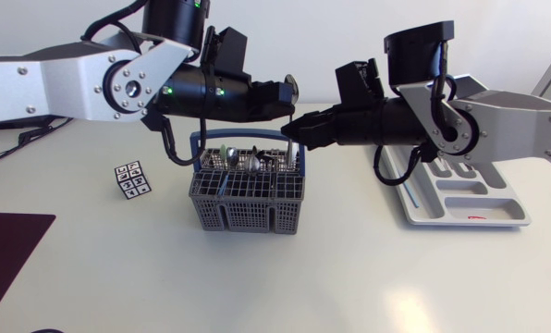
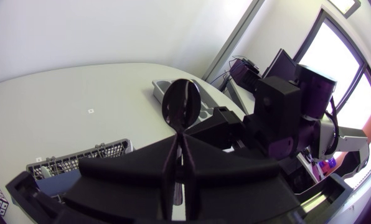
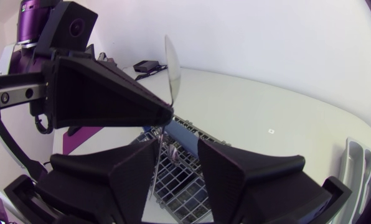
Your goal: Transfer all utensils from the basket to the drawer tray.
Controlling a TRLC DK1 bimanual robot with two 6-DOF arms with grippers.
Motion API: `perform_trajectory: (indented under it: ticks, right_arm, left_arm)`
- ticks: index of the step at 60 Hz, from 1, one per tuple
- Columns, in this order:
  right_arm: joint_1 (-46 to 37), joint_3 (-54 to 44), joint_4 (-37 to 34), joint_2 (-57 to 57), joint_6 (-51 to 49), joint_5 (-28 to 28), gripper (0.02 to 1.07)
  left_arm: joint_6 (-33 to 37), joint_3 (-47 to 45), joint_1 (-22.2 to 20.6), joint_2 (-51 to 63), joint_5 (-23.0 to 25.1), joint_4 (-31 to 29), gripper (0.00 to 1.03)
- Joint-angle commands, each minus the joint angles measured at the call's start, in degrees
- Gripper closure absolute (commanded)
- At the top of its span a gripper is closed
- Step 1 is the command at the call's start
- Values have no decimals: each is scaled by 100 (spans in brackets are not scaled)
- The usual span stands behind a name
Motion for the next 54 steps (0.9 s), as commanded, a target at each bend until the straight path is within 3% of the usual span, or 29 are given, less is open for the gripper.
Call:
perform_trajectory:
  ticks: [1, 3, 14, 21, 32, 44, 54]
  right_arm:
    - [67, -157, 198, 59, 184, 189, 94]
    - [76, -166, 207, 50, 184, 189, 100]
    - [155, -183, 66, 50, 202, 189, 101]
    - [155, -218, -118, -29, 175, 5, 101]
    - [58, -324, -654, -416, -194, -215, 101]
    - [-662, -350, -1604, -873, -923, -619, 101]
    - [-1770, -131, -2922, -987, -2409, -1173, 101]
  left_arm:
    - [-168, 223, -47, 38, 48, 55, 100]
    - [-177, 215, -47, 29, 48, 55, 100]
    - [-186, 223, -20, -32, 48, 90, 96]
    - [-195, 426, 41, -147, 48, 72, 68]
    - [-212, 927, 367, -375, 31, -130, 40]
    - [-133, 997, 788, -648, -5, -262, 36]
    - [236, 962, 1184, -841, -110, -517, 35]
